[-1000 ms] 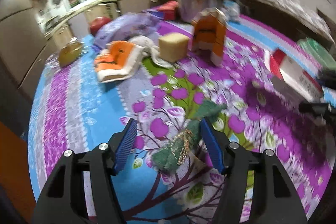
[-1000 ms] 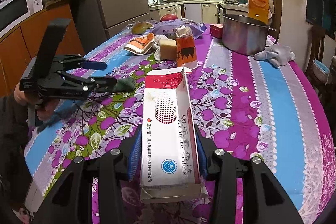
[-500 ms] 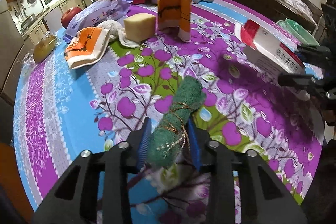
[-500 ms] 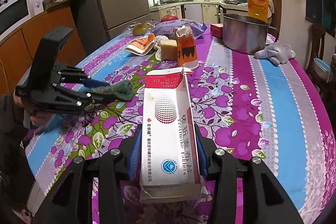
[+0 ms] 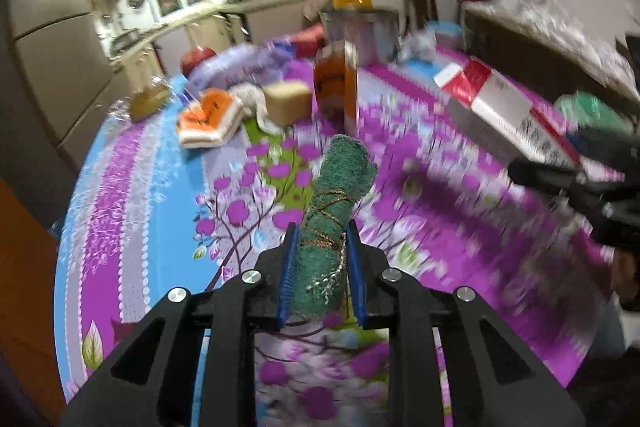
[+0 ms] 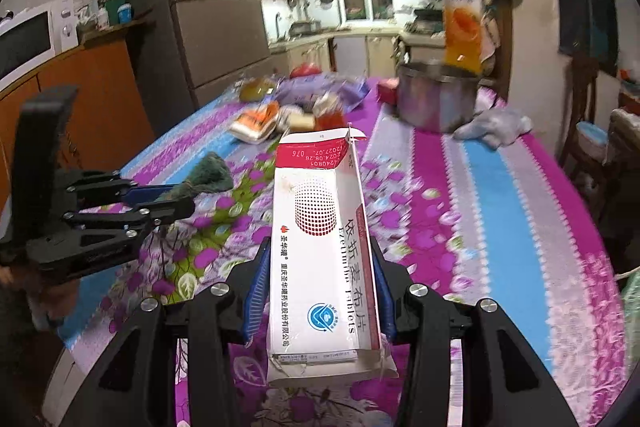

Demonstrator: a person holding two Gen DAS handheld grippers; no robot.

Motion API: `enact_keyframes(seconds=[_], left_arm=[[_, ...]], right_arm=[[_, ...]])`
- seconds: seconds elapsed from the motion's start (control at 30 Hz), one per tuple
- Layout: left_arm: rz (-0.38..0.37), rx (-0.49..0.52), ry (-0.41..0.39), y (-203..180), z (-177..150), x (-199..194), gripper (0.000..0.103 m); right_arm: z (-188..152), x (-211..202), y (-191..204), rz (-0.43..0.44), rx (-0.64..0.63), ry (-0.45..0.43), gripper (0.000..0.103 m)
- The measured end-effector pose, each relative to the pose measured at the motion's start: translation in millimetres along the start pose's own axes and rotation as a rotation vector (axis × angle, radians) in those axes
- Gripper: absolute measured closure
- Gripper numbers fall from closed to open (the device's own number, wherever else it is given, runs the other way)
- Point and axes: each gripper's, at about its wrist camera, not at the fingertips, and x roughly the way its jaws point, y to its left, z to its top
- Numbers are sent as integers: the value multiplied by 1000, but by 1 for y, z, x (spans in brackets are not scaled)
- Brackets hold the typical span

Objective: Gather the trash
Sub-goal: 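Carry the green scrubber and white medicine box over the green bin with both tools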

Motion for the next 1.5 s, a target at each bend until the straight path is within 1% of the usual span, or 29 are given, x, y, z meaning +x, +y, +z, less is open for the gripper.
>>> enact_keyframes(seconds=[0.13, 0.2, 0.27, 0.3, 0.37, 0.43, 0.57, 0.9, 1.03, 1.1, 1.23, 1.5], left_arm=[[94, -68, -89, -19, 11, -17, 82], [154, -95, -134, -28, 18, -24, 82], [164, -159, -171, -32, 21, -32, 82], [183, -176, -190, -35, 22, -35, 82], [197, -207, -216, -39, 24, -41, 82], [205, -217, -243, -46, 26, -46, 82], [202, -215, -263, -58, 29, -51, 82], [165, -189, -294, -81, 43, -59, 82], [117, -174, -320, -101, 57, -61, 82], [99, -167, -330, -111, 63, -61, 82], [38, -145, -336, -141, 79, -57, 82], [-79, -78, -356, -209, 108, -49, 82]], right_arm=[[7, -23, -2, -58, -9, -74, 57], [12, -37, -2, -99, -20, -117, 57], [16, -48, -2, -128, -26, -149, 57], [17, -52, -2, -140, -28, -161, 57], [20, -60, -3, -152, -28, -180, 57], [20, -65, -3, -158, -29, -189, 57], [20, -75, -3, -175, -31, -205, 57], [19, -104, -16, -200, -16, -224, 57], [19, -122, -31, -235, 2, -229, 57], [17, -134, -43, -261, 19, -233, 57], [12, -158, -71, -316, 52, -238, 57], [-3, -217, -148, -451, 125, -225, 57]])
